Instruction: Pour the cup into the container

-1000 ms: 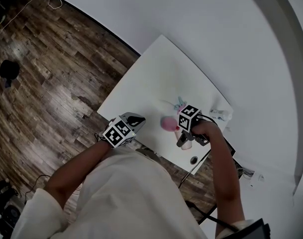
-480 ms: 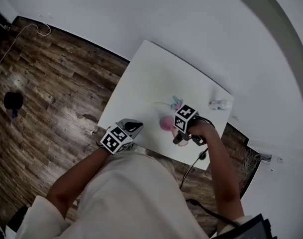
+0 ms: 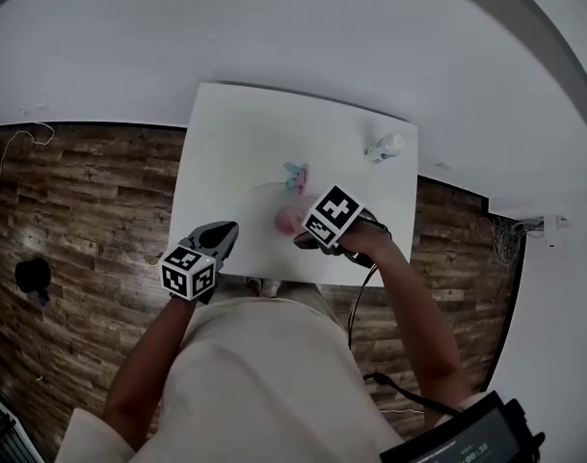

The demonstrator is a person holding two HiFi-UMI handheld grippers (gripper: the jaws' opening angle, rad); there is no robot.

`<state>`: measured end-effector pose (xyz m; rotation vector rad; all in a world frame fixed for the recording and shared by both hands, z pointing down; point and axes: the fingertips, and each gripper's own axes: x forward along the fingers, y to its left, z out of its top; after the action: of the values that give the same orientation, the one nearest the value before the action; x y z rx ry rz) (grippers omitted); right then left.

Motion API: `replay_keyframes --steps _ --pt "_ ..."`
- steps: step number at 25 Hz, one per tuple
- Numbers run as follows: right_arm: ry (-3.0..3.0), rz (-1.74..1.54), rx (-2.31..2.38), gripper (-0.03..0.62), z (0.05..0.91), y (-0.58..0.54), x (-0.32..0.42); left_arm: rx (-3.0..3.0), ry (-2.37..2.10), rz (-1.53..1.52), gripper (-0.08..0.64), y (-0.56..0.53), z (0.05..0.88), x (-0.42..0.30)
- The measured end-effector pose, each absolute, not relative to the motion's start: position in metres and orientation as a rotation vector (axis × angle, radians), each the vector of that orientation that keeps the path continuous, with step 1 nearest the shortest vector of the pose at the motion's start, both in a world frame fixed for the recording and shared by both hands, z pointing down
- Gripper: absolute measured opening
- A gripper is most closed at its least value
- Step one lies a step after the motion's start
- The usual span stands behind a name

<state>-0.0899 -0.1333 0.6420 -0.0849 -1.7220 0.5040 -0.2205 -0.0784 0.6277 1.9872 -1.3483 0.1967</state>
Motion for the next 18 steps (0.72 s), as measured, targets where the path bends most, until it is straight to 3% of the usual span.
replay_keyframes --steps 18 --pt "-2.420 0.350 0.032 0.364 0.536 -0.179 -0.066 1.913 -1.618 0.074 0.011 -0.104 0.557 -0.163"
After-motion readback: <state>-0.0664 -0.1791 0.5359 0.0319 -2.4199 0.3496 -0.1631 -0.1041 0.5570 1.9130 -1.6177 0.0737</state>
